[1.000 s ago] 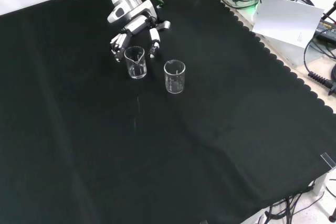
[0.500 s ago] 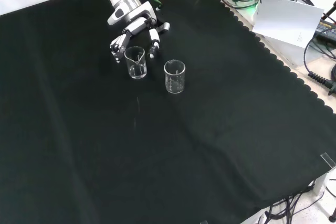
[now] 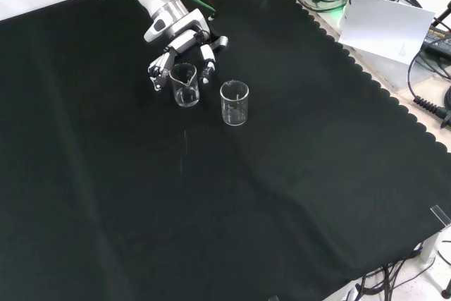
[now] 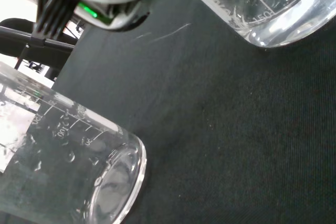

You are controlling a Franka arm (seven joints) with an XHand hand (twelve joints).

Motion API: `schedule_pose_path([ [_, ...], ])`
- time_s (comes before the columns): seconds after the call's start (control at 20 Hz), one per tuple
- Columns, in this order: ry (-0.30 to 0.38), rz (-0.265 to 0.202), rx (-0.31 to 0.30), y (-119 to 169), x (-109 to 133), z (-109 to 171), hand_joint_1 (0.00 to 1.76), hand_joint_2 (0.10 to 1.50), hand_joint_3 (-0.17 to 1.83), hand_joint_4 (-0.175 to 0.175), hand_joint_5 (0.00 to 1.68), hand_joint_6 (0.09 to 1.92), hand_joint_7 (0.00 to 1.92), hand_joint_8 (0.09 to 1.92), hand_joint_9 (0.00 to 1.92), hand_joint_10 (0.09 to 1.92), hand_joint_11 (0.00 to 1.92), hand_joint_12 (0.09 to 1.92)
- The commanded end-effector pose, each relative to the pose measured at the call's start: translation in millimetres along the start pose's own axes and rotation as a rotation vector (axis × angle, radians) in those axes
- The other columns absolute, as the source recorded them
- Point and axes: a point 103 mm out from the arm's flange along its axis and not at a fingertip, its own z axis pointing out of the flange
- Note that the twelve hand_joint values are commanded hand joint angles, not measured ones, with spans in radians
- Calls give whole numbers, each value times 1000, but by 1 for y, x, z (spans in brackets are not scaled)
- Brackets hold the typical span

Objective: Pick up the beaker on the right.

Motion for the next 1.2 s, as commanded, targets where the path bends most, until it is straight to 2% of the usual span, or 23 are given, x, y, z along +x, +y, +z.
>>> schedule_pose_path([
  [0.05, -8, 10, -7, 4, 0, 2, 978, 496, 729, -19, 504, 87, 229, 741, 305, 620, 0, 1358],
  [0.4, -8, 16, -23, 11, 2, 10, 1033, 494, 738, -15, 566, 87, 270, 742, 353, 620, 0, 1376],
  [0.45, 2, 18, -28, 12, 3, 12, 1040, 495, 741, -15, 569, 172, 286, 736, 374, 605, 1, 1381],
  [0.6, 22, 24, -42, 13, 2, 13, 1053, 493, 759, -17, 455, 669, 321, 740, 422, 580, 14, 1379],
  [0.7, 39, 24, -48, 14, 2, 13, 1055, 491, 766, -18, 415, 821, 328, 748, 432, 581, 17, 1380],
  [0.8, 53, 20, -62, 13, 2, 12, 1059, 498, 771, -22, 498, 1017, 383, 777, 485, 594, 52, 1374],
  [0.95, 63, 20, -59, 15, 4, 13, 1069, 506, 773, -35, 612, 1186, 465, 819, 571, 612, 117, 1370],
  [1.2, 90, 17, -29, 16, 3, 15, 1081, 511, 773, -42, 636, 1240, 496, 845, 614, 616, 156, 1363],
])
